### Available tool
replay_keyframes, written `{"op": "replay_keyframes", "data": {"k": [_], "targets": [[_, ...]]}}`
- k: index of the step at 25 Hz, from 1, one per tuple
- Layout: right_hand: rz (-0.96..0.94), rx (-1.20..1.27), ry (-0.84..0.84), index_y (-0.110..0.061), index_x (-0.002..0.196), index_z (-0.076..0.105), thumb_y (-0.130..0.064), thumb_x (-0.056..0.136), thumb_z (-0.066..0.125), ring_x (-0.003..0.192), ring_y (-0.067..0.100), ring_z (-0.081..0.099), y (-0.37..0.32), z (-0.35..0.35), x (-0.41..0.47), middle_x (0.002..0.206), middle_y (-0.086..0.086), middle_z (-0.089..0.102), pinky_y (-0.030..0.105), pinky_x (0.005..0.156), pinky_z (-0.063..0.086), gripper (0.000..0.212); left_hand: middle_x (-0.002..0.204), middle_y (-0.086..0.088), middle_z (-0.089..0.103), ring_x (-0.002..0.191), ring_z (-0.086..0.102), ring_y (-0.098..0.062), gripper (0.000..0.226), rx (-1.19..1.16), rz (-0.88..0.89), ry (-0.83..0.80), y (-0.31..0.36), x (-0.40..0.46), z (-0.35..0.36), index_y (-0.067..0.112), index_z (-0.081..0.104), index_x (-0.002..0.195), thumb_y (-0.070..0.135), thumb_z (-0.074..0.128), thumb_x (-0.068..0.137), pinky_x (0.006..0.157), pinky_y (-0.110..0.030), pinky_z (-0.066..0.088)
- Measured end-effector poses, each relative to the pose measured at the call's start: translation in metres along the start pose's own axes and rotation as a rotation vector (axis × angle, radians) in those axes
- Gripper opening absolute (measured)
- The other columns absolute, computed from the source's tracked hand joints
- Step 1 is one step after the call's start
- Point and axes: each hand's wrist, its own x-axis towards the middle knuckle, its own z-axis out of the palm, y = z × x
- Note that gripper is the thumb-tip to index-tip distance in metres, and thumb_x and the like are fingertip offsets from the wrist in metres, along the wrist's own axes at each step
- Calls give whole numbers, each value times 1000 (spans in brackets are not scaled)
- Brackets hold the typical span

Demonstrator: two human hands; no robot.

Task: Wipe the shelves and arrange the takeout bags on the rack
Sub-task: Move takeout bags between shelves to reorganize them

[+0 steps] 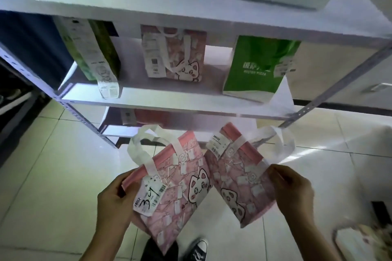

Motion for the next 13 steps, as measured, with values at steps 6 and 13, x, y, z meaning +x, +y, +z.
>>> {"op": "replay_keyframes", "data": {"k": [6, 13], "targets": [[92, 89, 77, -27, 104, 78, -22, 97, 64, 82, 13, 69, 63, 121, 58, 96, -7, 77, 35, 80, 60, 17, 88, 11, 77, 78, 71, 2, 34, 112, -28, 16, -96, 35, 13, 42, 75, 96, 9, 67, 91, 61, -16, 53], [137, 340, 61, -21, 104, 80, -20, 95, 68, 98, 15, 71, 88, 237, 144, 101, -7, 77, 39, 93, 59, 15, 95, 6, 78, 83, 70, 0, 27, 36, -19, -45, -159, 96, 27, 29, 78, 97, 4, 67, 91, 66, -8, 52]]}}
